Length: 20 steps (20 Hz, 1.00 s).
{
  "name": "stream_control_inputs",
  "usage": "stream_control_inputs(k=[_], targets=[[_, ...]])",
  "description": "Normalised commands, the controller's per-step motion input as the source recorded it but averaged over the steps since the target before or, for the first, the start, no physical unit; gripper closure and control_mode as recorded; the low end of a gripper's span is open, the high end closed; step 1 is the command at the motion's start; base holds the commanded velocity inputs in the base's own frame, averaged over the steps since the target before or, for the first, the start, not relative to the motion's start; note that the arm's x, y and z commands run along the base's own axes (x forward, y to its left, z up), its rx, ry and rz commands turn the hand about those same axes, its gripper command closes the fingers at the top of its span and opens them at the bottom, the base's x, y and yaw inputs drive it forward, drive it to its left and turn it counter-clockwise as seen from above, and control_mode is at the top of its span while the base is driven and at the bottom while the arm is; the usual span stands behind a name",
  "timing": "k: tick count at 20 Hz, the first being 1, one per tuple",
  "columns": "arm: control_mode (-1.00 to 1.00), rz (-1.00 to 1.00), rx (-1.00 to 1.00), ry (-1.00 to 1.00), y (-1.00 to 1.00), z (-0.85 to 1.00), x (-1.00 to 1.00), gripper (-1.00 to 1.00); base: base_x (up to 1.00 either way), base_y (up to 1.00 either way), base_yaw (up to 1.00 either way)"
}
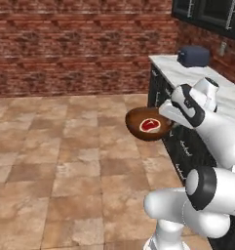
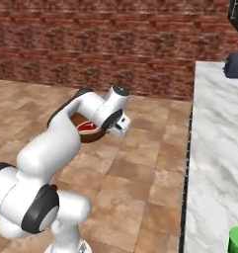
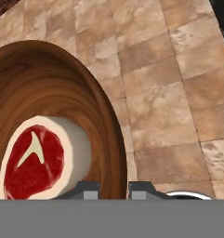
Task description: Move the cup from next to the sink to the open cabinet. Then, move the bowl with the steak to the fridge to clear the area for faucet cleaning.
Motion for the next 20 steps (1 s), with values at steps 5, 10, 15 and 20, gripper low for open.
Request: stream_control_inputs(k=[5,10,15,20], targets=[[1.0,0.0,0.0,0.0,0.0,0.0,0.0,1.0,0.0,0.07,0.97],[1.0,0.0,0.0,0.0,0.0,0.0,0.0,1.0,0.0,0.23,0.88],[1.0,0.0,0.0,0.0,0.0,0.0,0.0,1.0,0.0,0.33,0.77],[1.0,0.0,0.0,0.0,0.0,0.0,0.0,1.0,0.0,0.42,0.73]])
